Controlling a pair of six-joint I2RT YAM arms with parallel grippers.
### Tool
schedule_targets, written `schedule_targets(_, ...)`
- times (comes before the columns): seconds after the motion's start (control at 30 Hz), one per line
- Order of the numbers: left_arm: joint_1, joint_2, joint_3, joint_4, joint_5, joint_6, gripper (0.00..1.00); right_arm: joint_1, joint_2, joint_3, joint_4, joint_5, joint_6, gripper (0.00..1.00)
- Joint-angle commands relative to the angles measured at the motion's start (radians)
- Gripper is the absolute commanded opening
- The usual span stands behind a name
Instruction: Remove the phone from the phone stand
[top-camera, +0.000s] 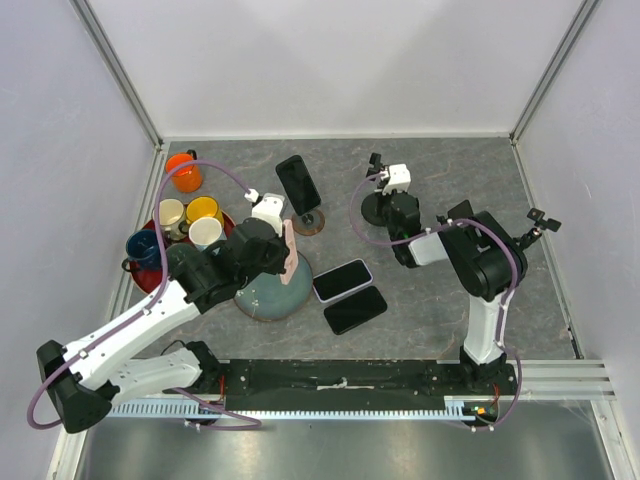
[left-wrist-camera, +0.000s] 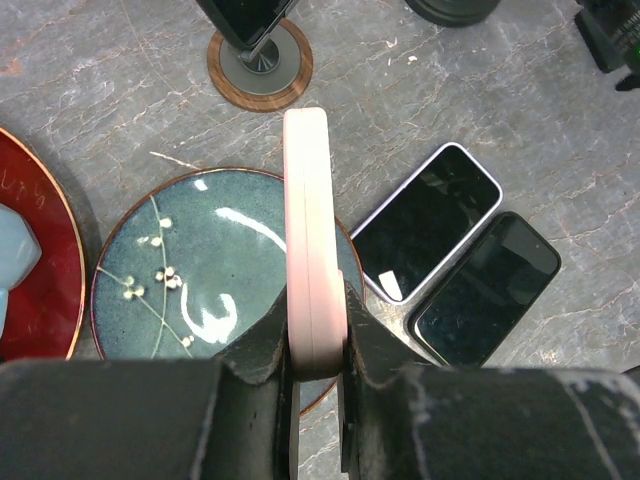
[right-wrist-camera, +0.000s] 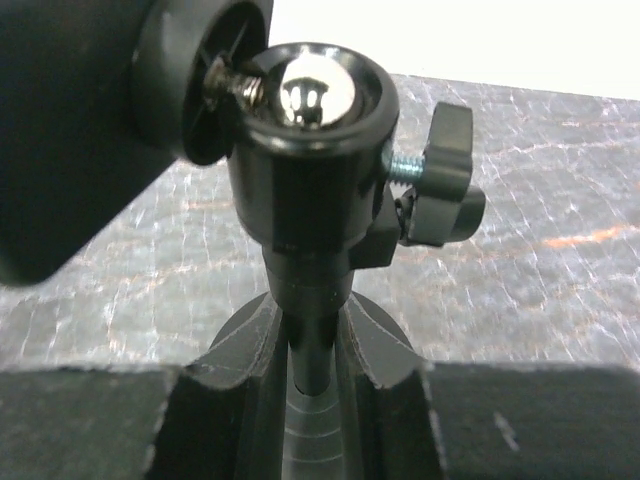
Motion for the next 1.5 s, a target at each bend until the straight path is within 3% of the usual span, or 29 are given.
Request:
schedule_targets(0.0,0.001,-0.036,0.003,0.078,-0.019,-0.039,0.02,-0.024,0.067,0.116,0.049,-0.037,-0.002,0.0)
schedule_targets(0.1,0.002,-0.032,0.005,0.084,-0.002,-0.048,0.02,-0.029,0.063,0.128,0.023,-0.034,0.034,0.0)
schedule_targets(0.17,0.001,-0.027,0.009,0.087,0.006,-0.059,0.02,-0.032,0.053,0.12,-0.003,-0.028,0.047,0.06)
schedule_targets(0.27,0.001,-0.023,0.017,0.09,0.018,-0.086,0.02,-0.033,0.026,0.094,-0.012,-0.051,0.037,0.37)
schedule_targets(0.33,0.002,-0.015,0.026,0.088,0.024,-0.112,0.02,-0.033,-0.008,0.073,-0.017,-0.07,0.03,0.49)
schedule_targets(0.37,0.001,-0.012,0.031,0.085,0.024,-0.124,0.02,-0.032,-0.022,0.065,-0.026,-0.087,0.027,0.6)
schedule_targets(0.47,0.001,0.002,0.052,0.081,0.027,-0.172,0.02,-0.032,-0.1,0.034,-0.059,-0.113,0.021,0.75)
schedule_targets(0.57,0.002,0.016,0.078,0.065,0.026,-0.226,0.02,-0.032,-0.207,-0.01,-0.108,-0.124,0.014,0.84)
schedule_targets(0.63,0.001,0.023,0.097,0.062,0.032,-0.261,0.02,-0.032,-0.308,-0.057,-0.141,-0.129,0.011,0.86)
schedule_targets(0.87,0.002,0.034,0.118,0.098,0.049,-0.362,0.02,-0.015,-0.719,-0.2,-0.519,-0.238,0.045,0.88)
schedule_targets(1.0,0.001,0.06,0.135,0.134,0.062,-0.398,0.02,0.087,-0.913,-0.226,-0.711,-0.282,0.008,0.88)
schedule_targets(1.07,0.002,0.076,0.143,0.138,0.059,-0.411,0.02,0.175,-0.948,-0.219,-0.795,-0.285,-0.036,0.88)
schedule_targets(1.23,0.001,0.12,0.16,0.15,0.065,-0.482,0.04,0.391,-1.007,-0.239,-0.788,-0.259,-0.029,0.9)
schedule_targets(1.47,0.001,0.172,0.178,0.15,0.088,-0.549,0.04,0.721,-0.835,-0.185,-0.733,0.088,-0.157,0.9)
